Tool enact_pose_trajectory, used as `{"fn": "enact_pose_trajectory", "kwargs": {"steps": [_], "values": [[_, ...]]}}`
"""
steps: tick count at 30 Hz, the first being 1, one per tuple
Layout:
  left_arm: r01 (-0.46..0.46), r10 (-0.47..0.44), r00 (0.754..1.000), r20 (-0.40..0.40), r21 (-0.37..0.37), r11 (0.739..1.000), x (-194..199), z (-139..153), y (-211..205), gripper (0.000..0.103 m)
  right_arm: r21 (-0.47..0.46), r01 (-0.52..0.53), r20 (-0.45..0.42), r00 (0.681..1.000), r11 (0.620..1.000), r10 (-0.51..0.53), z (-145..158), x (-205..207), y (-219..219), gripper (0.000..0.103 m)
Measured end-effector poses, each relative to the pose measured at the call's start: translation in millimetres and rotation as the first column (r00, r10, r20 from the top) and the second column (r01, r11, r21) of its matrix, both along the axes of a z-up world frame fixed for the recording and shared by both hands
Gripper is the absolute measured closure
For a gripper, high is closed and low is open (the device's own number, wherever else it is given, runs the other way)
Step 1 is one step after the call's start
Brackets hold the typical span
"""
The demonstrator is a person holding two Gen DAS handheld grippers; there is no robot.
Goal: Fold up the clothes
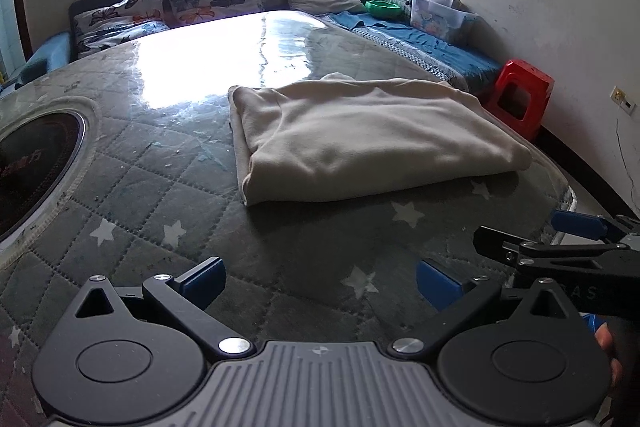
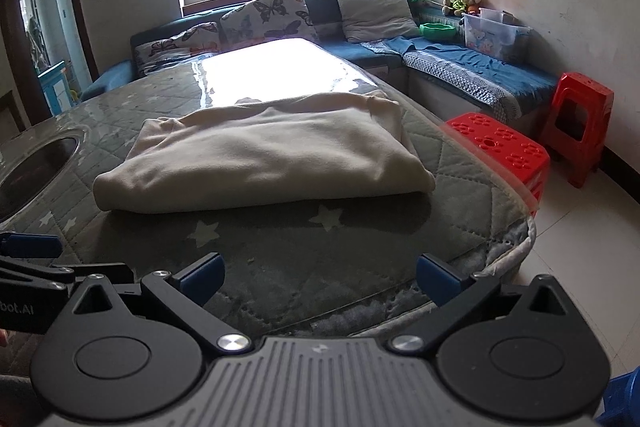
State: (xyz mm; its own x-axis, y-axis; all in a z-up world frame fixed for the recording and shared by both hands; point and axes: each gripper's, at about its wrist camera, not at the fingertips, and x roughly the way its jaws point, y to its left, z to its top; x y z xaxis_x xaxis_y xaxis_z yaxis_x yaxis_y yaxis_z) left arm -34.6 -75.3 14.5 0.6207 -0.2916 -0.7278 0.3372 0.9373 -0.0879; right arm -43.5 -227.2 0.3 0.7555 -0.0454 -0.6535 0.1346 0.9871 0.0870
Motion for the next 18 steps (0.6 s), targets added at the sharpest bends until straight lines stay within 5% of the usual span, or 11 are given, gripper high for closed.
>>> {"fn": "enact_pose_trajectory", "kwargs": {"steps": [18], "values": [[0.025,-0.025,1.0,0.001,0.008,1.0,-12,2,-7,0.0,0.001,-0.001,0.023,1.0,1.0,0.001,5,-8,0,0.0]]}}
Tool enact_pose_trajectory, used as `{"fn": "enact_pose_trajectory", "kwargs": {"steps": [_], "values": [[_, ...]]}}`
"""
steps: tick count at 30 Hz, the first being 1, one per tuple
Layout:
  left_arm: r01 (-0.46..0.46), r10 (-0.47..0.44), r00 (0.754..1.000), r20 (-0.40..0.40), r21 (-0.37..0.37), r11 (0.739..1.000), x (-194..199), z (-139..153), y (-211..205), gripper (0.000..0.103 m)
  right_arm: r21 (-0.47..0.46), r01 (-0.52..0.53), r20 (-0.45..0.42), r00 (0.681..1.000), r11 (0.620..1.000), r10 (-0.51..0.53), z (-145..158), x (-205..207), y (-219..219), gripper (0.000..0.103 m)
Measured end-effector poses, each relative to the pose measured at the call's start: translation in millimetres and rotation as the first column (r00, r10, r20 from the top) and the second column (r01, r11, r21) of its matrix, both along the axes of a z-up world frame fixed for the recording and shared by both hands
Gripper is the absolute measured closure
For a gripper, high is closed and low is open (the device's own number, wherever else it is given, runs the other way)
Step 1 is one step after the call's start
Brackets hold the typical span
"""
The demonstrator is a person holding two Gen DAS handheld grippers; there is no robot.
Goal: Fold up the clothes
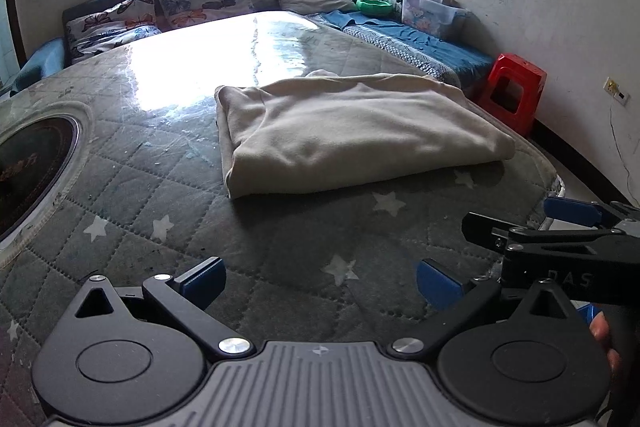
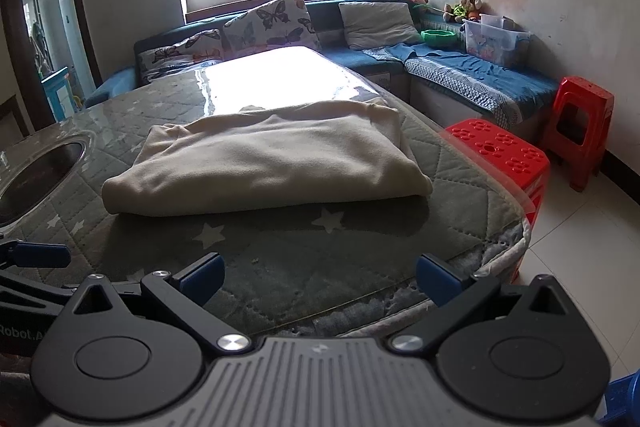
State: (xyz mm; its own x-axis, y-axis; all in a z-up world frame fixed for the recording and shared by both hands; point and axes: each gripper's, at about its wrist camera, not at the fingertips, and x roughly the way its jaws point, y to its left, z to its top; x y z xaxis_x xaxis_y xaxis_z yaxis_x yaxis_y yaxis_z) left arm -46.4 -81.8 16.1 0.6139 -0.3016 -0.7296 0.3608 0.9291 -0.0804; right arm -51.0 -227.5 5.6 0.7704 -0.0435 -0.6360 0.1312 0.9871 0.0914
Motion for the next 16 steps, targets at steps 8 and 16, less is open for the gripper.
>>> {"fn": "enact_pose_trajectory", "kwargs": {"steps": [8,16], "values": [[0.006,-0.006,1.0,-0.007,-0.007,1.0,-0.5,0.2,-0.7,0.0,0.001,0.002,-0.001,1.0,1.0,-0.002,-0.5,-0.6,0.5,0.0],[0.001,-0.001,1.0,-0.002,-0.001,1.0,-1.2,-0.5,0.0,0.0,-0.002,0.004,-0.005,1.0,1.0,-0.004,-1.8,-0.6,1.1,0.0]]}}
